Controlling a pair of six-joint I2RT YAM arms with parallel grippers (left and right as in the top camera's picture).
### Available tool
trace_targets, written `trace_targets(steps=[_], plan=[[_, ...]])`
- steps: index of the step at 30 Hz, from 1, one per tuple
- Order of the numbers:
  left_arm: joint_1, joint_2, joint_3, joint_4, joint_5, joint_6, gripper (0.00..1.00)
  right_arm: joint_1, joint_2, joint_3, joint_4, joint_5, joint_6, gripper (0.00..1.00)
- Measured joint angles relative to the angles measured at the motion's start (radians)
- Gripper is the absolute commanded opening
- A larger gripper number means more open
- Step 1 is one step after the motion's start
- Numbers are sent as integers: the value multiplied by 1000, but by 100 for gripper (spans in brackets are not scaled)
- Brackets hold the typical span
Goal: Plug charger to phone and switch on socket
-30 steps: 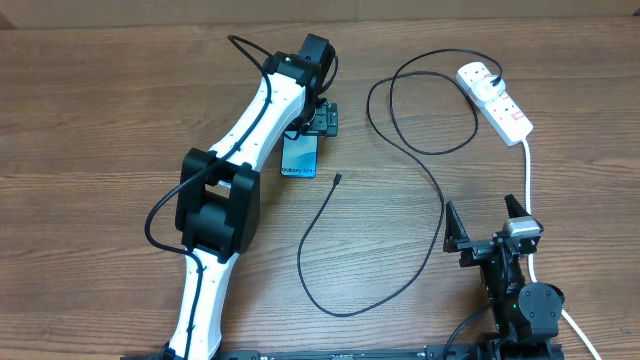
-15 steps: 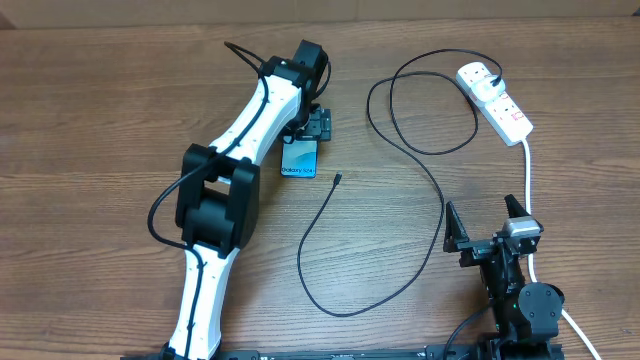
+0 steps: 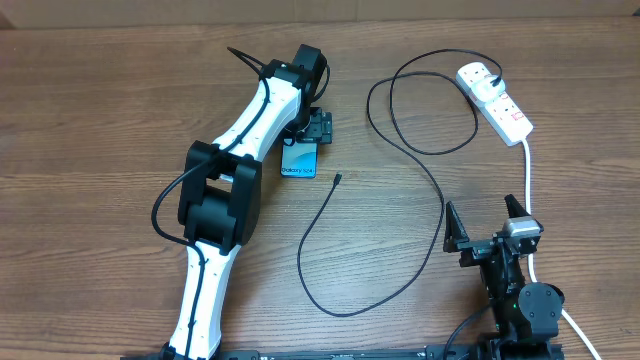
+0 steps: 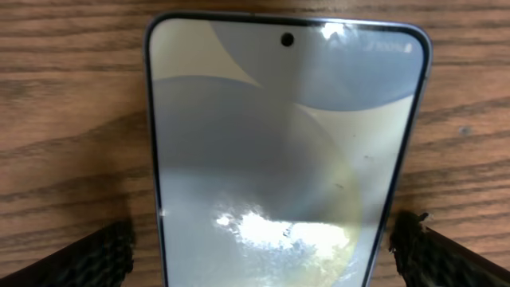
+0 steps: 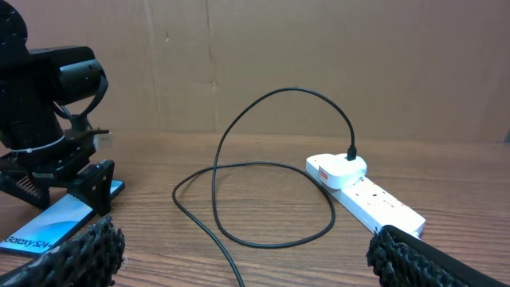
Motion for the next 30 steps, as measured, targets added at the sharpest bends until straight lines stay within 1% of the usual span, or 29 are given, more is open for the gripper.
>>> trace_targets(steps=[10,12,16,21,23,26,28,30], plan=[[-2,1,0,-1,2,3,100,0,0,0,0,0,0,100],[-2,1,0,-3,2,2,95,0,0,0,0,0,0,100],[-2,1,0,-5,0,2,95,0,0,0,0,0,0,100],[-2,1,0,-5,0,2,92,0,0,0,0,0,0,100],[-2,1,0,-5,0,2,89,0,0,0,0,0,0,100],[-2,1,-1,-5,1,2,90,0,0,0,-1,0,0,100],[-2,1,-1,-6,0,2,93,0,0,0,0,0,0,100],[-2,1,-4,-5,0,2,94,0,0,0,0,0,0,100]])
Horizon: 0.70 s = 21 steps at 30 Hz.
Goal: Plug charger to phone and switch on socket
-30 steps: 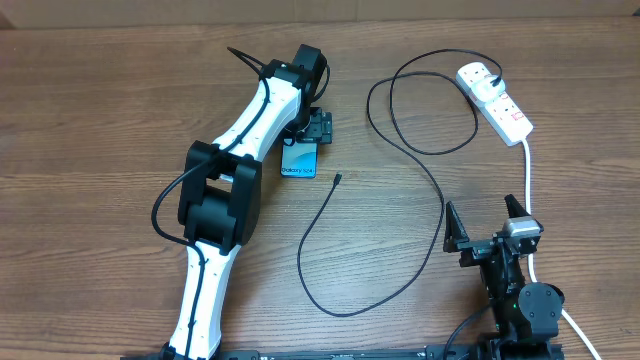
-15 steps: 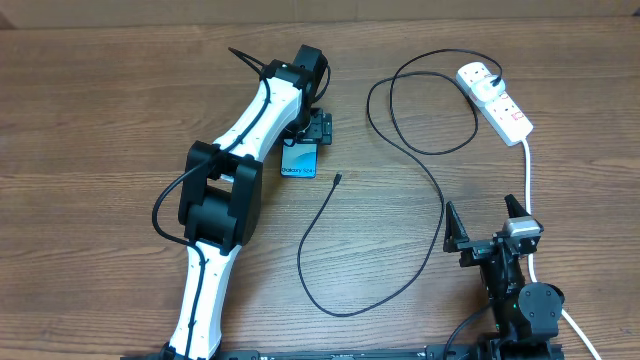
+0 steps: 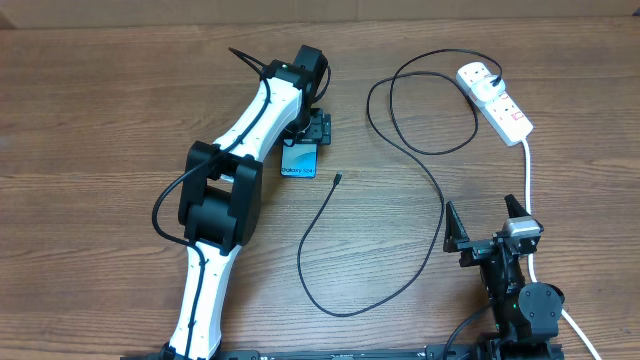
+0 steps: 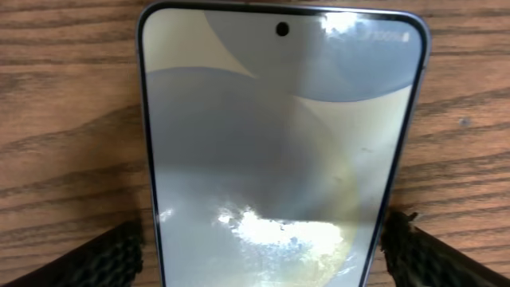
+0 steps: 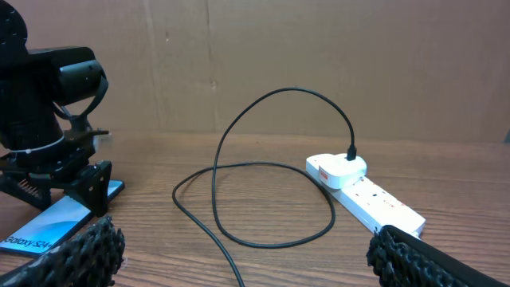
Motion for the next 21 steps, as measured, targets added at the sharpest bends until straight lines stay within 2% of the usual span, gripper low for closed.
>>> trace_targets(steps=[5,9,21], plan=[[1,-7,-18,16,4,0,91,0,0,0,0,0,0,100],[0,-9,-23,23,8,-1,82,0,0,0,0,0,0,100],[0,-9,-23,23,8,0,78,0,0,0,0,0,0,100]])
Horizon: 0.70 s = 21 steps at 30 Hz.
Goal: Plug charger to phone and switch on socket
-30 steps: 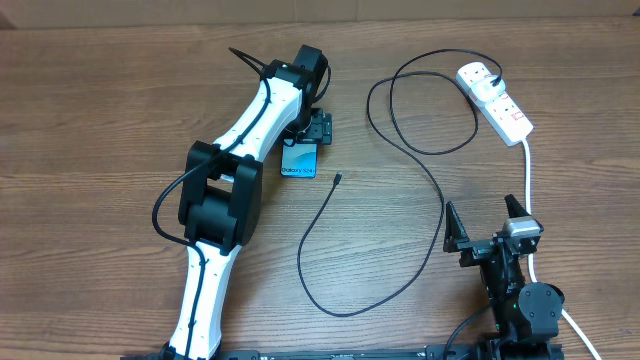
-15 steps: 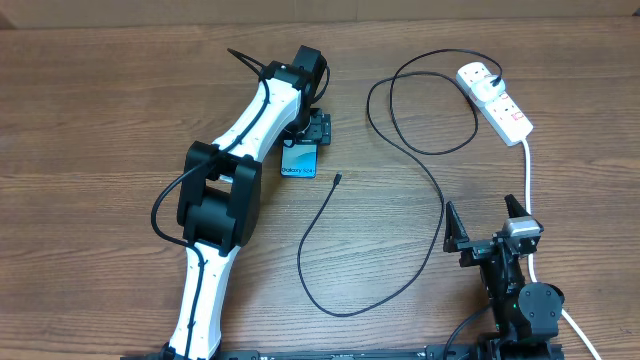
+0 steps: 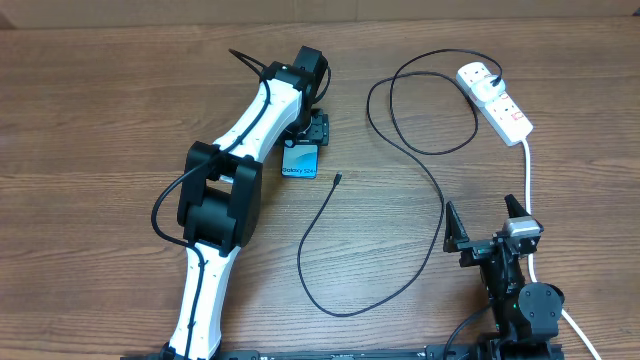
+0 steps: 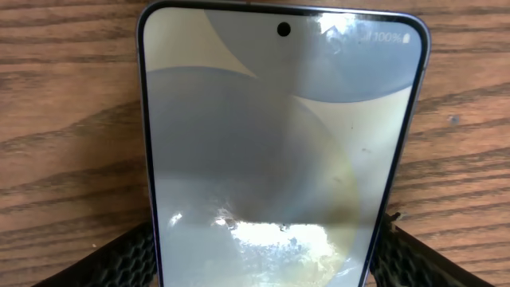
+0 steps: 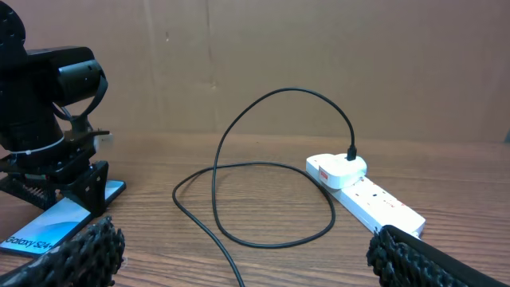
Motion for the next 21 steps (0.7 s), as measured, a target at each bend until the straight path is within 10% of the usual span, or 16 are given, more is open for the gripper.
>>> trace_targets(steps=[21], plan=[[0,-1,0,-20,3,0,76,0,0,0,0,0,0,100]])
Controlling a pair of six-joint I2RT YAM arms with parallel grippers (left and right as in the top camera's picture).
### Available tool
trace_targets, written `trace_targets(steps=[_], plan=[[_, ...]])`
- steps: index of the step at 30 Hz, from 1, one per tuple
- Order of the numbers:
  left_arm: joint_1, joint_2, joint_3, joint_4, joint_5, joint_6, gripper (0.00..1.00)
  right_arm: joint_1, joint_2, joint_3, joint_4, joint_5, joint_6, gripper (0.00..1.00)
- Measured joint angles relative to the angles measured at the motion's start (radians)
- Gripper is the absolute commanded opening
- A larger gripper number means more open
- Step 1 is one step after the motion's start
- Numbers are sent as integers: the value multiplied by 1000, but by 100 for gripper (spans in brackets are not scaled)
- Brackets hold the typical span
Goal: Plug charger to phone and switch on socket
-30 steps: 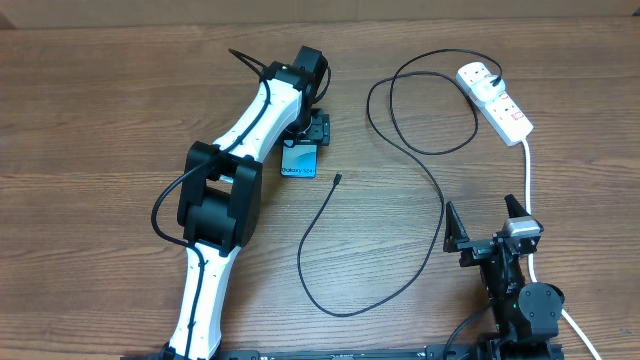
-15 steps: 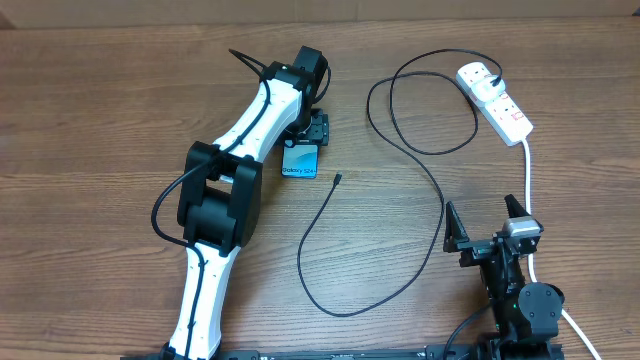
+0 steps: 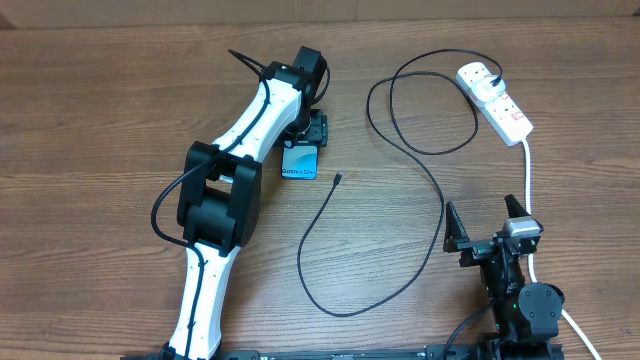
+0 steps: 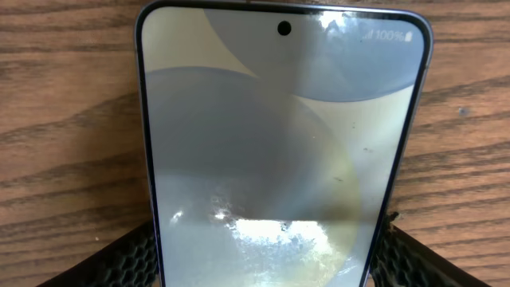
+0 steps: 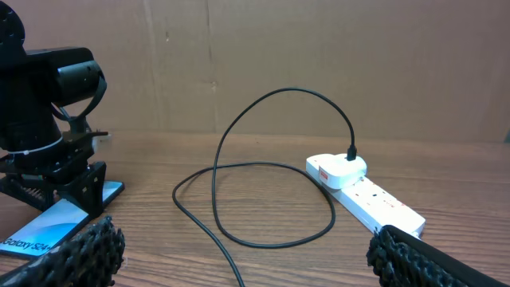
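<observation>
The phone (image 3: 299,165) lies face up on the wooden table, filling the left wrist view (image 4: 279,143). My left gripper (image 3: 313,130) is down over its far end. Both black fingers (image 4: 119,259) rest against the phone's long edges, so the gripper (image 4: 267,255) is shut on it. The black charger cable (image 3: 443,205) loops across the table. Its free plug end (image 3: 338,178) lies just right of the phone. The other end enters the white charger (image 3: 478,75) in the white power strip (image 3: 503,105). My right gripper (image 3: 487,230) stands open at the front right, holding nothing.
In the right wrist view the power strip (image 5: 374,203) lies at right with the charger (image 5: 339,169) plugged in. The strip's white lead (image 3: 528,180) runs forward past my right arm. A brown cardboard wall stands behind the table.
Hardly anything differs. The left fingers stay against the phone's sides, and the phone sits a touch higher in the left wrist view. The right arm and cable have not moved.
At first the left fingers stood wide apart on both sides of the phone with gaps showing. A second later the gaps were narrower. Then the fingers reached the phone's edges, where they remain. The phone, cable and right arm kept their places.
</observation>
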Motion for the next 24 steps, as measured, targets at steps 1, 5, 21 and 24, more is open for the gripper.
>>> trace_targets(steps=[1,5,21,24], plan=[[0,0,0,-2,0,0,76,0,0,0,0,0,1,100],[0,0,0,-10,0,0,76,0,0,0,0,0,0,100],[7,-2,3,-53,-8,-3,98,0,0,0,0,0,1,100],[8,-2,3,-53,-8,2,98,0,0,0,1,0,0,100]])
